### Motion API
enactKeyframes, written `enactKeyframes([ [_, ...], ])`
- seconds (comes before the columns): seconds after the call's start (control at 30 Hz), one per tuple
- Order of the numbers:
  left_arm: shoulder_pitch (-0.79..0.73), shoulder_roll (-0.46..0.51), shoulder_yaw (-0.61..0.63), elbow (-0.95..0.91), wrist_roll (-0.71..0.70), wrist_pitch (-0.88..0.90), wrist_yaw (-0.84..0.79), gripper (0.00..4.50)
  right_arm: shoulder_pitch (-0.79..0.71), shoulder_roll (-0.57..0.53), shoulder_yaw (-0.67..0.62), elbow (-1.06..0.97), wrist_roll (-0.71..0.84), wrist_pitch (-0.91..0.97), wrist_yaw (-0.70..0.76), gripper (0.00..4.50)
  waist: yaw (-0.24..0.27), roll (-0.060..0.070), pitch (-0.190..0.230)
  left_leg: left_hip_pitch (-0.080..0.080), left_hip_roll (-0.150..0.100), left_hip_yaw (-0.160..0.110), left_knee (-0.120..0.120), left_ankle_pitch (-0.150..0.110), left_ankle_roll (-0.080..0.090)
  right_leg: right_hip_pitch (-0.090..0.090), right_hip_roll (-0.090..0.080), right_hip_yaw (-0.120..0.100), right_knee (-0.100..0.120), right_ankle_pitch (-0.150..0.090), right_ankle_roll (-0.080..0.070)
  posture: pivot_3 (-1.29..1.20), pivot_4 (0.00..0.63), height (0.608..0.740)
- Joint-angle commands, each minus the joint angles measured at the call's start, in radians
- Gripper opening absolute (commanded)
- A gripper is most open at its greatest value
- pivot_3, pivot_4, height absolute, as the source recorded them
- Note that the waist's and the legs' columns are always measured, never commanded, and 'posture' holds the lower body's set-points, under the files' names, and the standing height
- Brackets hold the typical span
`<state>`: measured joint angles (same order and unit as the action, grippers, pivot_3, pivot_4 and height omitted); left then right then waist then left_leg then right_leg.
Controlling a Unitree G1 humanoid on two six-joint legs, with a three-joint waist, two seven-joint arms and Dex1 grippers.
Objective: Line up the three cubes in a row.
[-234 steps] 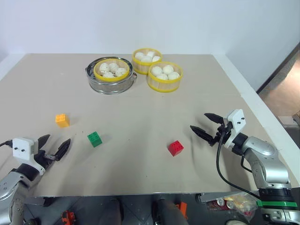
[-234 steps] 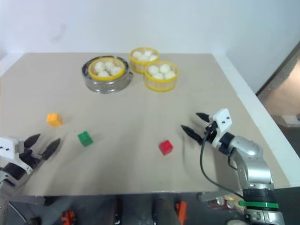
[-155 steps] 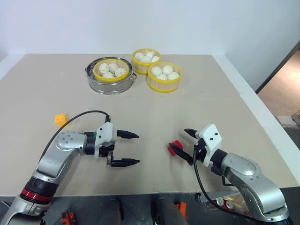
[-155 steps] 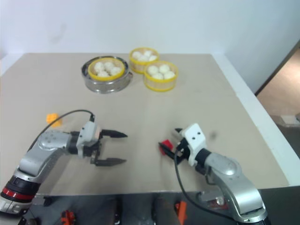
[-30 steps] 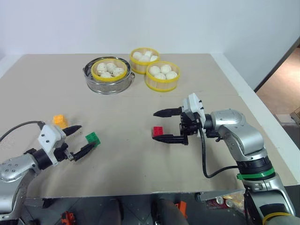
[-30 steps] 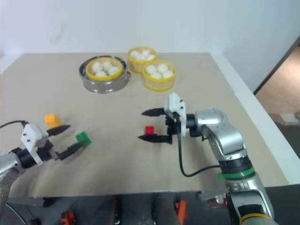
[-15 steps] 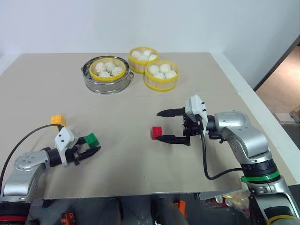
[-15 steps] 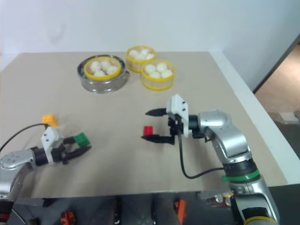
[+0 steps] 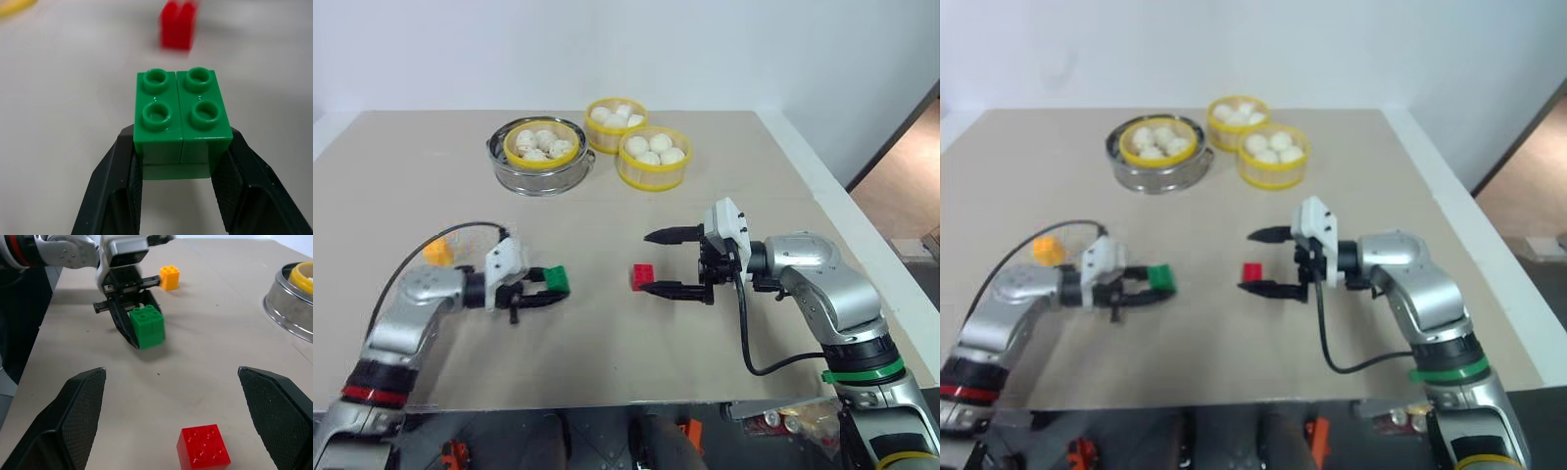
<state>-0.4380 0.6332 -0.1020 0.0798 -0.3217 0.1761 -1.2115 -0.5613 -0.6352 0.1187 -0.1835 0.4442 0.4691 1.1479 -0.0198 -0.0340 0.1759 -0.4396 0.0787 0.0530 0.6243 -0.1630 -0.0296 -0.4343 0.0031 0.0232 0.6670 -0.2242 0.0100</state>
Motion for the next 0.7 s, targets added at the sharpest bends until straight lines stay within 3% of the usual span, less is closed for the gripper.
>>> enactKeyframes([
  [0.03, -0.078, -0.041, -0.042, 0.066, 0.024, 0.001, -0.011, 1.34, -0.018, 0.0, -0.014, -0.024, -0.001, -0.014, -0.013, 4.5, 0.0, 0.0, 0.0, 0.0, 0.0, 0.0, 0.001, 0.0, 0.0, 0.0, 0.001, 0.001, 0.0, 0.0, 0.0, 0.0, 0.15, 0.74],
  [0.2, -0.19, -0.086, -0.143, 0.235, 0.114, -0.087, -0.085, 1.34, 0.024, -0.009, -0.02, -0.026, -0.006, -0.034, -0.019, 4.5, -0.003, 0.0, 0.0, 0.0, 0.002, -0.002, 0.001, 0.0, 0.0, -0.001, 0.006, 0.004, 0.001, 0.0, 0.0, 0.0, 0.15, 0.74],
  [0.7, -0.283, -0.125, -0.153, 0.458, 0.181, -0.234, -0.137, 1.34, 0.053, -0.01, -0.021, -0.018, -0.015, -0.053, -0.029, 4.5, -0.002, 0.0, 0.0, 0.0, 0.002, -0.001, 0.004, 0.0, 0.0, -0.002, 0.007, 0.005, 0.005, 0.0, -0.001, 0.0, 0.15, 0.74],
])
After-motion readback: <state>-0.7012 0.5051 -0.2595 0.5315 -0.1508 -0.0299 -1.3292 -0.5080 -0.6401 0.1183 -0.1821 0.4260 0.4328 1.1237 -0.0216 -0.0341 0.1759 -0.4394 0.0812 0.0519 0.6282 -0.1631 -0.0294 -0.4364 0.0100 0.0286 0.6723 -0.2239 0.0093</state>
